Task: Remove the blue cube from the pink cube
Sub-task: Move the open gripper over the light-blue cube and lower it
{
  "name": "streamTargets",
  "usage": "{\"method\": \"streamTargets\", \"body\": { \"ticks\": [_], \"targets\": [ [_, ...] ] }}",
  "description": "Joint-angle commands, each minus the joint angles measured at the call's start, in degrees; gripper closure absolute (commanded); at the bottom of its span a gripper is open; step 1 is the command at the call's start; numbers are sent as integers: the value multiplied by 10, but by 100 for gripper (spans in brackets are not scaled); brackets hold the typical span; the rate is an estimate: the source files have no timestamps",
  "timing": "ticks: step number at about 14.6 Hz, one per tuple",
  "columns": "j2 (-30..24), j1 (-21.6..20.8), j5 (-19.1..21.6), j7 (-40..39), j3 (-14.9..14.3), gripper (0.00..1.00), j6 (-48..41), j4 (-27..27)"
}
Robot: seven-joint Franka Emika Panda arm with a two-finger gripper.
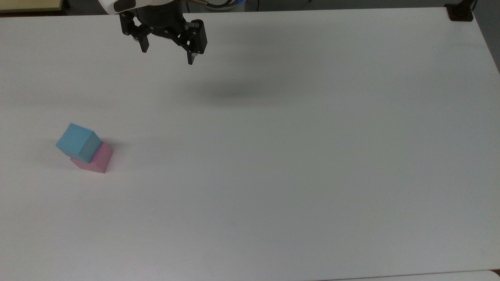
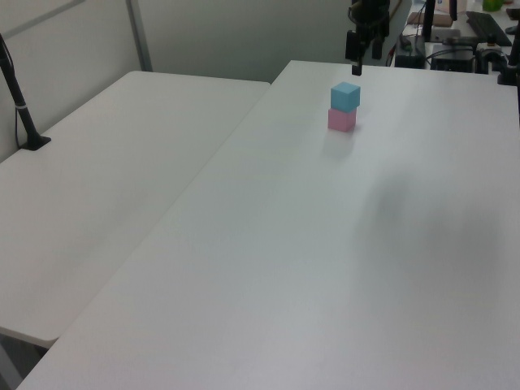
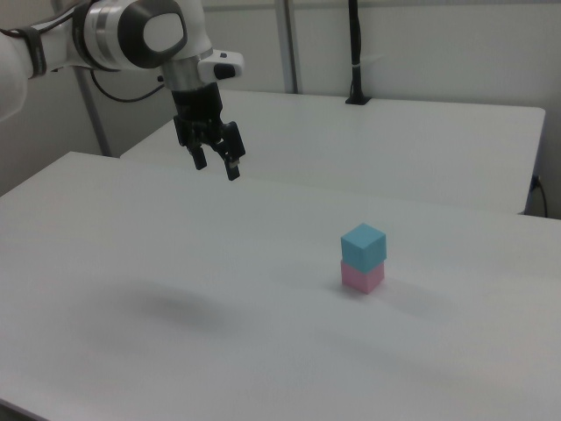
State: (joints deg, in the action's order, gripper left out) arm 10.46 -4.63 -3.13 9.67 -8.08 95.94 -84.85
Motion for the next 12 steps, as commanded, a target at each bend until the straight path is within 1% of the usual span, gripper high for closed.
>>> {"method": "streamTargets", "body": {
  "ticks": [1, 10, 12],
  "targets": [
    [-21, -7, 7, -2, -10, 0, -8, -20],
    [-19, -6, 8, -3, -11, 0, -7, -18],
    [-17, -2, 8, -22, -14, 0, -4, -15]
  ]
}}
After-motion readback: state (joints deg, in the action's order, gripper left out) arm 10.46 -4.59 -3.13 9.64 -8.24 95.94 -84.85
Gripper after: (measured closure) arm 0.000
